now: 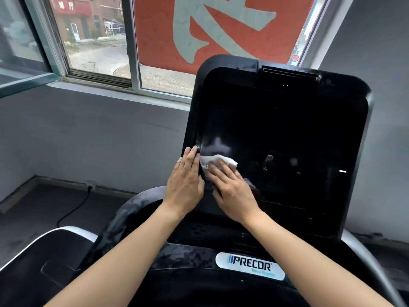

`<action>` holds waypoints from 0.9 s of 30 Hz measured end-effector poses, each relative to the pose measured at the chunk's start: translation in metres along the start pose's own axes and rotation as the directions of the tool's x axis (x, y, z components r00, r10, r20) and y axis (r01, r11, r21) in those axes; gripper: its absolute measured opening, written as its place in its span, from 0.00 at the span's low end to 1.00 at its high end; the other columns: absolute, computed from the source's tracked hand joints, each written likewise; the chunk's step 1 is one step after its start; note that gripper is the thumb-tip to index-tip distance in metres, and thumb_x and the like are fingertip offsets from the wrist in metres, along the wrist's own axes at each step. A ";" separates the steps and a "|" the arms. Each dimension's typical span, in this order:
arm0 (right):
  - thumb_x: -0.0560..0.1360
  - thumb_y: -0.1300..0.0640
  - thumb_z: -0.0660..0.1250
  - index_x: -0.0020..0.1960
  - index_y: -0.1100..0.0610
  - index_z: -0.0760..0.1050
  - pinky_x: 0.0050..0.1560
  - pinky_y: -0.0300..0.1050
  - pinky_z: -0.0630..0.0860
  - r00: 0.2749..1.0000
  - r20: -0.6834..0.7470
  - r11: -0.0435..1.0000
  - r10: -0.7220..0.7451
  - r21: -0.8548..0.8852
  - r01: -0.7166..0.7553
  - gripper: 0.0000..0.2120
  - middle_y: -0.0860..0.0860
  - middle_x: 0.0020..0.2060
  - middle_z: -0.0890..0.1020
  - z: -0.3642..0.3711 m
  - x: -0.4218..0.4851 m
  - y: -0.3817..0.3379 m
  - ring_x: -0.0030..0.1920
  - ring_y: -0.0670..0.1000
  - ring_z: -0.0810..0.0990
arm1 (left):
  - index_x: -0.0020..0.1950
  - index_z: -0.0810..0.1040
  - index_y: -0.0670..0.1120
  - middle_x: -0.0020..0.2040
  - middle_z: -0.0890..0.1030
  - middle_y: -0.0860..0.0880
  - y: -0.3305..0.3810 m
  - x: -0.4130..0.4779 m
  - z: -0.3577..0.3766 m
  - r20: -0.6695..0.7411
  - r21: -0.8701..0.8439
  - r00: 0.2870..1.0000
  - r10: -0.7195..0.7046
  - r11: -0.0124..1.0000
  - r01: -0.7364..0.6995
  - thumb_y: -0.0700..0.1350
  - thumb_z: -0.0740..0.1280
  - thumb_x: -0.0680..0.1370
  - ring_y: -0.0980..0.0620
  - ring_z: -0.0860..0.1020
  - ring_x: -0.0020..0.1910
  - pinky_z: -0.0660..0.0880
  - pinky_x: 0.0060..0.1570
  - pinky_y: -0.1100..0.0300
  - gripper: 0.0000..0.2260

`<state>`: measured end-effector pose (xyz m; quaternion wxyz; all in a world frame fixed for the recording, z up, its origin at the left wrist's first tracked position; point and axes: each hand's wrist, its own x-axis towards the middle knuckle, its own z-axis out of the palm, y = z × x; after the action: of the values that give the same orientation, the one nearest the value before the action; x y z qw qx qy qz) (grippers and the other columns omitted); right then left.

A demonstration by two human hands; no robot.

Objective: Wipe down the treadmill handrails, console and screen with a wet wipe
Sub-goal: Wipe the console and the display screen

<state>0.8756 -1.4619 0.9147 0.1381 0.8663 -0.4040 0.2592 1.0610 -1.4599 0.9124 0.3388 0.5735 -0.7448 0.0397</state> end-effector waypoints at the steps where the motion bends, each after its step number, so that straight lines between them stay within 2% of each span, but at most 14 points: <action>1: 0.79 0.58 0.67 0.78 0.55 0.69 0.80 0.54 0.58 0.999 0.018 0.999 -0.044 -0.013 0.044 0.27 0.50 0.78 0.68 -0.002 -0.002 0.003 0.82 0.51 0.56 | 0.82 0.60 0.39 0.84 0.54 0.46 0.000 -0.004 0.000 0.004 0.007 1.000 -0.001 1.000 0.001 0.41 0.65 0.79 0.51 0.50 0.84 0.58 0.80 0.49 0.32; 3: 0.78 0.58 0.67 0.76 0.54 0.71 0.79 0.53 0.60 0.999 0.017 0.998 -0.041 -0.047 0.042 0.26 0.50 0.77 0.70 -0.009 0.002 0.014 0.81 0.52 0.60 | 0.81 0.61 0.38 0.84 0.54 0.46 0.000 -0.012 0.000 0.022 0.022 1.000 -0.003 1.000 0.003 0.42 0.64 0.79 0.50 0.51 0.84 0.59 0.80 0.49 0.31; 4: 0.79 0.58 0.66 0.76 0.54 0.72 0.79 0.54 0.61 1.000 -0.012 0.999 0.027 -0.043 -0.028 0.25 0.50 0.76 0.71 -0.014 0.008 0.019 0.81 0.51 0.60 | 0.82 0.60 0.38 0.85 0.53 0.46 -0.001 -0.016 0.000 0.036 0.026 0.999 -0.004 1.000 0.003 0.42 0.64 0.80 0.50 0.51 0.84 0.59 0.80 0.49 0.31; 7: 0.83 0.56 0.61 0.76 0.53 0.71 0.81 0.53 0.54 0.958 -0.079 0.961 0.277 0.036 -0.274 0.21 0.48 0.78 0.67 -0.022 0.021 0.021 0.82 0.48 0.54 | 0.82 0.59 0.38 0.85 0.51 0.46 -0.001 -0.026 -0.003 0.073 0.026 0.997 -0.008 1.000 0.006 0.43 0.62 0.81 0.50 0.50 0.84 0.56 0.81 0.50 0.30; 9: 0.84 0.55 0.61 0.78 0.53 0.69 0.82 0.53 0.51 0.948 -0.076 0.950 0.310 0.054 -0.306 0.22 0.48 0.79 0.65 -0.016 0.020 0.010 0.82 0.47 0.51 | 0.82 0.58 0.38 0.85 0.49 0.46 -0.001 -0.032 -0.004 0.085 0.035 0.996 -0.017 0.999 0.014 0.44 0.62 0.81 0.50 0.50 0.84 0.56 0.81 0.51 0.31; 11: 0.84 0.54 0.62 0.79 0.54 0.67 0.82 0.54 0.51 0.964 -0.050 0.965 0.262 0.042 -0.260 0.24 0.49 0.79 0.65 -0.007 0.011 -0.003 0.83 0.48 0.51 | 0.82 0.58 0.38 0.85 0.48 0.45 0.001 -0.036 -0.003 0.090 0.041 0.995 -0.035 0.999 0.032 0.44 0.62 0.81 0.49 0.51 0.84 0.56 0.81 0.51 0.31; 14: 0.81 0.55 0.65 0.77 0.54 0.70 0.81 0.54 0.55 0.998 0.041 0.999 0.046 0.003 -0.046 0.25 0.50 0.78 0.68 0.007 -0.012 -0.016 0.82 0.51 0.55 | 0.82 0.58 0.37 0.85 0.49 0.43 0.003 -0.041 -0.002 0.100 0.046 0.993 -0.069 0.997 0.065 0.44 0.63 0.80 0.48 0.52 0.83 0.58 0.80 0.51 0.32; 17: 0.80 0.55 0.65 0.76 0.54 0.71 0.79 0.56 0.60 0.972 0.175 0.987 -0.157 -0.009 0.161 0.25 0.50 0.77 0.70 0.012 -0.034 -0.015 0.81 0.52 0.58 | 0.82 0.58 0.36 0.85 0.49 0.42 0.001 -0.045 -0.004 0.117 0.058 0.991 -0.066 0.997 0.060 0.44 0.63 0.81 0.48 0.53 0.83 0.58 0.80 0.51 0.31; 19: 0.79 0.57 0.66 0.75 0.53 0.73 0.79 0.55 0.61 0.959 0.187 0.974 -0.213 -0.030 0.223 0.24 0.49 0.77 0.71 0.006 -0.032 -0.005 0.81 0.52 0.61 | 0.82 0.57 0.36 0.85 0.47 0.44 -0.003 -0.047 -0.006 0.128 0.078 0.990 -0.058 0.996 0.048 0.45 0.62 0.81 0.49 0.53 0.83 0.57 0.80 0.53 0.31; 21: 0.77 0.59 0.68 0.73 0.54 0.75 0.78 0.54 0.62 0.989 0.080 0.991 -0.126 -0.044 0.130 0.24 0.51 0.75 0.73 -0.003 -0.017 0.004 0.79 0.53 0.64 | 0.82 0.56 0.37 0.85 0.46 0.45 -0.006 -0.047 -0.007 0.140 0.085 0.989 -0.054 0.996 0.042 0.45 0.61 0.81 0.50 0.53 0.83 0.57 0.80 0.54 0.31; 24: 0.82 0.56 0.64 0.77 0.54 0.71 0.80 0.54 0.57 0.993 -0.016 0.993 0.119 -0.023 -0.119 0.23 0.51 0.77 0.70 -0.011 0.006 0.002 0.81 0.52 0.59 | 0.83 0.56 0.38 0.85 0.48 0.44 -0.007 -0.045 -0.010 0.147 0.103 0.988 -0.044 0.994 0.029 0.46 0.60 0.82 0.52 0.52 0.83 0.58 0.80 0.56 0.31; 25: 0.83 0.54 0.62 0.78 0.54 0.69 0.81 0.54 0.55 0.990 -0.002 0.990 0.142 -0.019 -0.142 0.23 0.51 0.78 0.68 -0.009 0.010 -0.003 0.82 0.52 0.56 | 0.82 0.56 0.37 0.85 0.49 0.44 -0.007 -0.044 -0.012 0.147 0.100 0.988 -0.043 0.995 0.028 0.46 0.60 0.82 0.52 0.52 0.83 0.59 0.79 0.56 0.31; 27: 0.84 0.51 0.59 0.78 0.54 0.69 0.81 0.53 0.53 0.996 0.065 0.997 0.069 -0.044 -0.066 0.24 0.51 0.78 0.67 -0.002 0.013 -0.012 0.82 0.52 0.55 | 0.82 0.56 0.37 0.85 0.51 0.44 -0.004 -0.042 -0.018 0.146 0.057 0.988 -0.040 0.998 0.032 0.44 0.61 0.82 0.53 0.52 0.83 0.58 0.79 0.57 0.31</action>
<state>0.8908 -1.4617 0.9231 0.1338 0.8573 -0.4427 0.2261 1.0774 -1.4183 0.9018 0.2679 0.5973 -0.7559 0.0111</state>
